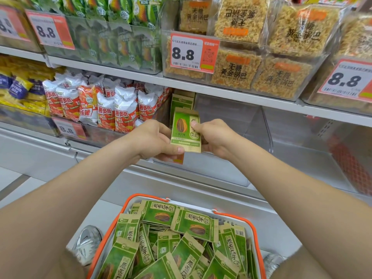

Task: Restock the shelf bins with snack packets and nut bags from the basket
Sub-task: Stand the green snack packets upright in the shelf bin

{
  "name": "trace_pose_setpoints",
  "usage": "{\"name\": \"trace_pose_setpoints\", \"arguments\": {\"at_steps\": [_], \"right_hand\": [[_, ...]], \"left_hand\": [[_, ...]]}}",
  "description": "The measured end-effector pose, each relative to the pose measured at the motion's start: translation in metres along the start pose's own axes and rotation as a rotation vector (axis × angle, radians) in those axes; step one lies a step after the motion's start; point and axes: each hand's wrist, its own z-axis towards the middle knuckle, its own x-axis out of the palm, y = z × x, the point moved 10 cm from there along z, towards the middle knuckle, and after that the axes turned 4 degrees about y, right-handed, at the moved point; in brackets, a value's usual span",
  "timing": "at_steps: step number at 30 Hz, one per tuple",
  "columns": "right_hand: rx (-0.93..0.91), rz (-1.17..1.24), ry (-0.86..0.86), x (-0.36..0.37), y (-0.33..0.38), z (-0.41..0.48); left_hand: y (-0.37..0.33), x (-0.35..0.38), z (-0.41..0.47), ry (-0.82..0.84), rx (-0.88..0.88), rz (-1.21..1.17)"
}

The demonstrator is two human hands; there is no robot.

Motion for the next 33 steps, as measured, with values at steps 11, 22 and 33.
{"name": "trace_pose_setpoints", "arguments": {"at_steps": [11,22,33], "right_hand": [[-0.319,-0.440,-0.208,-0.017,0.023,0.043],[-0.222,-0.621,-0.359,-0.006,0.022,0.093],[-0.183,-0.550,-0.437,-0.010,0.017,0.097]], "left_hand": [[0.000,-0.032,0.015,-0.286,0.085,1.000],[0.003,-0.030,0.029,-0.256,0.063,1.061],[-0.003,-0.028,0.027,-0.270,0.075,1.090]]}}
